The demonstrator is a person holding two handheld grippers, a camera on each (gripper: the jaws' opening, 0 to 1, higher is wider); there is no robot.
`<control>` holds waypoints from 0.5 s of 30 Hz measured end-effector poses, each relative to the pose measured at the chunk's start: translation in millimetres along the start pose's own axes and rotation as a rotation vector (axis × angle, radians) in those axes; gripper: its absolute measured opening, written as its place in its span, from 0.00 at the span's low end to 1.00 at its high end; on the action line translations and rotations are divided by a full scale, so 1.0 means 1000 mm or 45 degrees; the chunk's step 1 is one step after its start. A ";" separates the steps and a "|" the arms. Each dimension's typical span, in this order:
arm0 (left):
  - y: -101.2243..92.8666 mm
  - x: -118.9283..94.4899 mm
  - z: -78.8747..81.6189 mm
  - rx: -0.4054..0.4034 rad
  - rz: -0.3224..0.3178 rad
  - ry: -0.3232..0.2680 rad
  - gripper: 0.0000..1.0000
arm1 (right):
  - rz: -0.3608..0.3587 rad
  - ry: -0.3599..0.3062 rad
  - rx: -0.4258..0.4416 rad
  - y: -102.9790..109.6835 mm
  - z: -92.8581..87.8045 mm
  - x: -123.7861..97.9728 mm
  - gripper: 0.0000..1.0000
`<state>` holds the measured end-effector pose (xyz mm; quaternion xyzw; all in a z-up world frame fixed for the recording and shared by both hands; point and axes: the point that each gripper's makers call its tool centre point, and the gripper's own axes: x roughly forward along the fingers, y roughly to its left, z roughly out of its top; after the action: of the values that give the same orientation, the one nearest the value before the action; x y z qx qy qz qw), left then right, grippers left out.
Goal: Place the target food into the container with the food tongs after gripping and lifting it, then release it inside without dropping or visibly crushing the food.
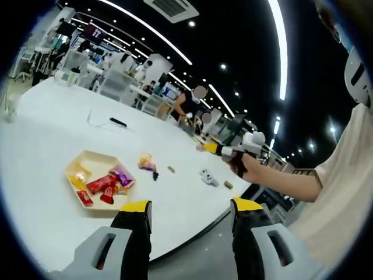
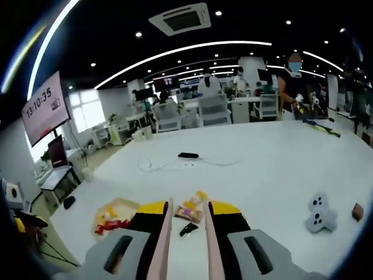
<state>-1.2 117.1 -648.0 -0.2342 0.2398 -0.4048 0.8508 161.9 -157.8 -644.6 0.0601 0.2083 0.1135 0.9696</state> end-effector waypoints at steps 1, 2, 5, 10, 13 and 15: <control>0.000 0.001 -0.001 -0.002 -0.001 0.002 0.54 | 0.002 0.010 0.002 -0.001 -0.003 0.000 0.27; 0.000 0.001 -0.001 -0.004 -0.001 0.005 0.54 | 0.002 0.017 0.000 -0.001 -0.004 0.000 0.27; 0.001 0.003 -0.003 -0.009 0.000 0.010 0.54 | -0.011 0.045 0.000 -0.004 -0.011 0.002 0.27; 0.002 0.003 -0.004 -0.018 0.005 0.010 0.54 | -0.014 0.068 0.030 -0.008 -0.019 0.006 0.27; 0.003 0.004 -0.004 -0.021 0.010 0.012 0.54 | -0.004 0.083 0.026 -0.006 -0.022 0.009 0.27; 0.004 0.004 -0.004 -0.025 0.014 0.012 0.54 | -0.001 0.093 0.023 -0.006 -0.024 0.012 0.27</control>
<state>1.3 115.2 -654.6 -0.2393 0.2492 -0.3990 0.8494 163.8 -159.1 -671.8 0.0646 0.2447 0.1132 0.9608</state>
